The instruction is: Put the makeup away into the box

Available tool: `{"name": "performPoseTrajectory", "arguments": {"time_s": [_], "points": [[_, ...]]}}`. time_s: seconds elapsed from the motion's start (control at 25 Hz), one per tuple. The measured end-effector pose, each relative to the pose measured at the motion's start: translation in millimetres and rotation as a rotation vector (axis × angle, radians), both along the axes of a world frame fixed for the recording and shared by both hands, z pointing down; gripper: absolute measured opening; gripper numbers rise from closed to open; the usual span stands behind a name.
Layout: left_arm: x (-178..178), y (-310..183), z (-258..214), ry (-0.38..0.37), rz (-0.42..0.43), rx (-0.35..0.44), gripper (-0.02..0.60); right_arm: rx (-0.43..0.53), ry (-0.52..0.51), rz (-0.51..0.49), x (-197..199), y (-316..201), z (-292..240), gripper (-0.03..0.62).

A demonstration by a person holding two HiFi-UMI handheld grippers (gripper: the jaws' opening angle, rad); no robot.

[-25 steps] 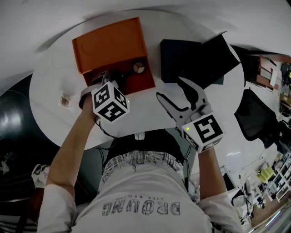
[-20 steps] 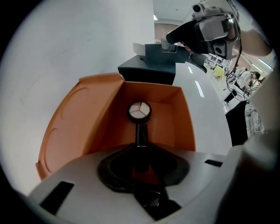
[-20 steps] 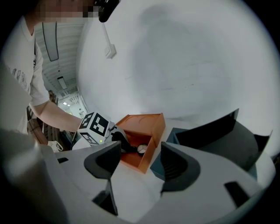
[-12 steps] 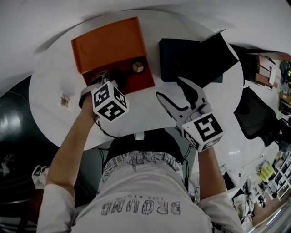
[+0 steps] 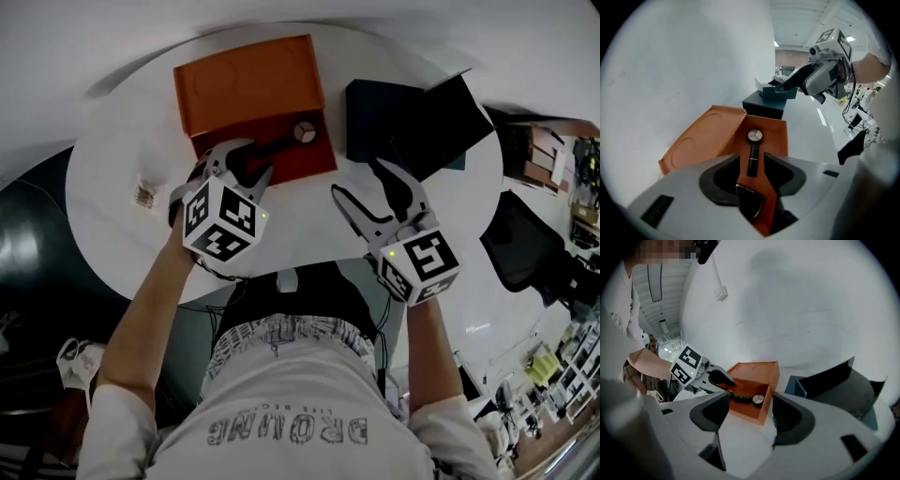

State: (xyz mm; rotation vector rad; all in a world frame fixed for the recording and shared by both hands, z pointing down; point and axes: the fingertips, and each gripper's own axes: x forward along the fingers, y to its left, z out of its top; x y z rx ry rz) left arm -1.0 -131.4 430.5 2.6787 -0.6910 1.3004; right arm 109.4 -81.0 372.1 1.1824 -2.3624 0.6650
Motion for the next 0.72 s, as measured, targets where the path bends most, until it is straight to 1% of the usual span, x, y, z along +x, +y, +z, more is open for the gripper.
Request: {"name": "performPoseTrajectory", "arguments": {"time_s": [0.16,0.28,0.4,0.56,0.72], "points": [[-13.3,5.4,-28.2,0.097,-0.053,0.045,0.186,0.027,0.019,0.02,-4.8,8.0,-10.0,0.302],[-31.0,15.9,-56.2,0.17,-0.085,0.072,0.196,0.053,0.032,0.042,-17.8,18.0,-27.8,0.302],[-47.4,27.2,-85.5,0.233,-0.106,0.116,0.209,0.1,0.04,0.048,-34.1,28.0,-46.6,0.302],[-53.3,36.7,-116.9,0.327,-0.129,0.176,0.219,0.167,0.062,0.058,-41.5,34.0,-63.9,0.302],[-84.7,55.5,-161.4,0.41,-0.162,0.232,0.219,0.227,0.073,0.061,-70.7,47.3,-95.9,0.302]]}}
